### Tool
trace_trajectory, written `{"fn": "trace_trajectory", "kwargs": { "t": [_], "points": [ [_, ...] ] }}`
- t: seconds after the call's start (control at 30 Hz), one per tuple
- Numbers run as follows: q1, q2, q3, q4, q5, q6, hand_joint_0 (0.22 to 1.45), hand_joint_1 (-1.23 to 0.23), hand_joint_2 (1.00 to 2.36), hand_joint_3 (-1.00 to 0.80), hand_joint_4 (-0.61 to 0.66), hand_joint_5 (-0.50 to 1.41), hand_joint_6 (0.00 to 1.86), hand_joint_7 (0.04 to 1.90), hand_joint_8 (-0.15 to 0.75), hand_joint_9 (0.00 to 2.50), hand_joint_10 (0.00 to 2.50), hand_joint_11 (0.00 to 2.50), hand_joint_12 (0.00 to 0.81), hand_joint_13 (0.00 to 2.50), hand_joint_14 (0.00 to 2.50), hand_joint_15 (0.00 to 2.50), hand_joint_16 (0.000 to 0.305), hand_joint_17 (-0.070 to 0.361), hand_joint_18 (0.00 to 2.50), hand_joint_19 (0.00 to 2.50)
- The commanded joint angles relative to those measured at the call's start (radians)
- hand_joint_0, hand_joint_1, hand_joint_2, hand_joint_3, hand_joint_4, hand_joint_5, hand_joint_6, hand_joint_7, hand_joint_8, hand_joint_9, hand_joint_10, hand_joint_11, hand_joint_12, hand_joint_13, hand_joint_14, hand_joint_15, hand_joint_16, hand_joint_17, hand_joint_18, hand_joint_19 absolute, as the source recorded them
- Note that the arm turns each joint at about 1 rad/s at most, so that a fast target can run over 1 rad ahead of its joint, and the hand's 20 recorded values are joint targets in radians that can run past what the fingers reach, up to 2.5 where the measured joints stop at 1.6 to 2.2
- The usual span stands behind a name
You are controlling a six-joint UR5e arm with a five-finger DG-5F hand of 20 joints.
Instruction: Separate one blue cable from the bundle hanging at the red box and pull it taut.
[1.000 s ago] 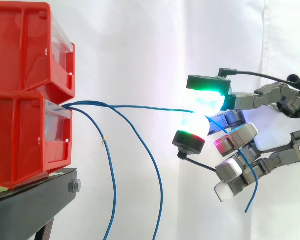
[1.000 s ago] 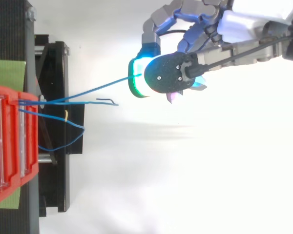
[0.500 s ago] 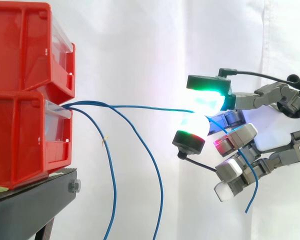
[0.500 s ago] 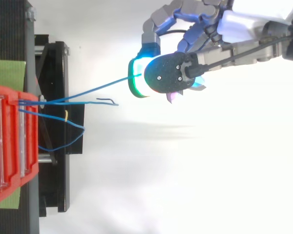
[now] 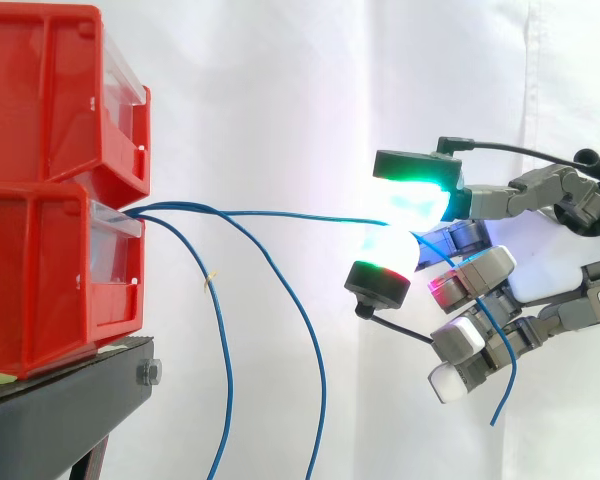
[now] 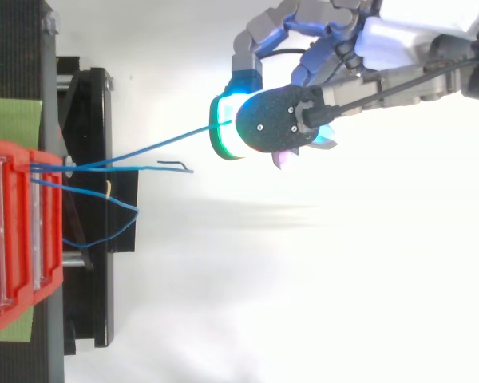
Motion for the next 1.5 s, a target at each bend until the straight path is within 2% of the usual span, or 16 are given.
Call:
{"fn": "trace_trajectory", "kwargs": {
  "t": [0.0, 1.47],
  "points": [
    [0.0, 0.0, 0.0, 0.0, 0.0, 0.0, 0.7, -0.71, 1.02, -0.27, -0.19, -0.2, 0.93, 1.08, 0.219, 1.05, 0.5, 1.59, 0.323, 0.95, 0.03, 0.83, 0.038, 0.086, 0.63, 0.56],
    [0.0, 0.0, 0.0, 0.0, 0.0, 0.0, 0.7, -0.7, 1.02, -0.28, -0.19, -0.2, 0.93, 1.08, 0.219, 1.07, 0.37, 1.61, 0.316, 0.9, 0.02, 0.76, 0.038, 0.086, 0.62, 0.55]
  ]
}}
